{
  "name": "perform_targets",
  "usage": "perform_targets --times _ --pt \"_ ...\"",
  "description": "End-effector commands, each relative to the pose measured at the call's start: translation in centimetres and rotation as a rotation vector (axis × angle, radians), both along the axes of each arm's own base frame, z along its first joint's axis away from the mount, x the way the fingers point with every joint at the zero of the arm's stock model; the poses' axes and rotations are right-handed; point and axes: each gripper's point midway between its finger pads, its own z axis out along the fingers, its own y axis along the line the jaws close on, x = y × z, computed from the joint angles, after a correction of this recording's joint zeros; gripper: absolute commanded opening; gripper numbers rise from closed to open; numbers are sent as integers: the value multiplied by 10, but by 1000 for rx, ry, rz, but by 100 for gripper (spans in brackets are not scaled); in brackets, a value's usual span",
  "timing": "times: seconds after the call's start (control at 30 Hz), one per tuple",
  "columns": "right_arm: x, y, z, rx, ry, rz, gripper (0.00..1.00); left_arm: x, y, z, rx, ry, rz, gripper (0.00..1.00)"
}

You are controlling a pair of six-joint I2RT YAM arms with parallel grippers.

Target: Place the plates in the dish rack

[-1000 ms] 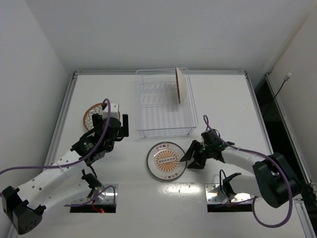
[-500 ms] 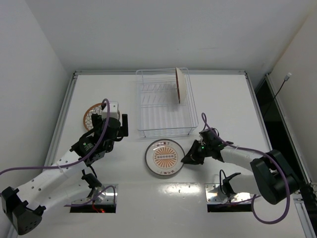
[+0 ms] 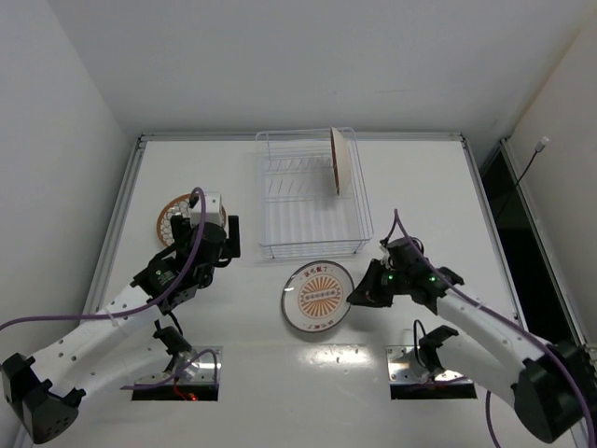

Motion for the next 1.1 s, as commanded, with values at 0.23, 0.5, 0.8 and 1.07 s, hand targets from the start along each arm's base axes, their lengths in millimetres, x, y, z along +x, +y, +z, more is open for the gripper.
perform_targets --times 0.23,0.5,0.8,1.07 --pt "8 -16 128 -75 -303 35 0 4 4 7 -23 -33 30 87" --pt "71 -57 234 -387 -576 -43 0 4 4 7 -23 -33 30 87" --pt "177 -60 290 -620 -780 -241 0 4 4 7 -23 -33 30 87" --pt "236 -37 295 -858 -851 -336 0 4 0 4 -16 -20 11 87"
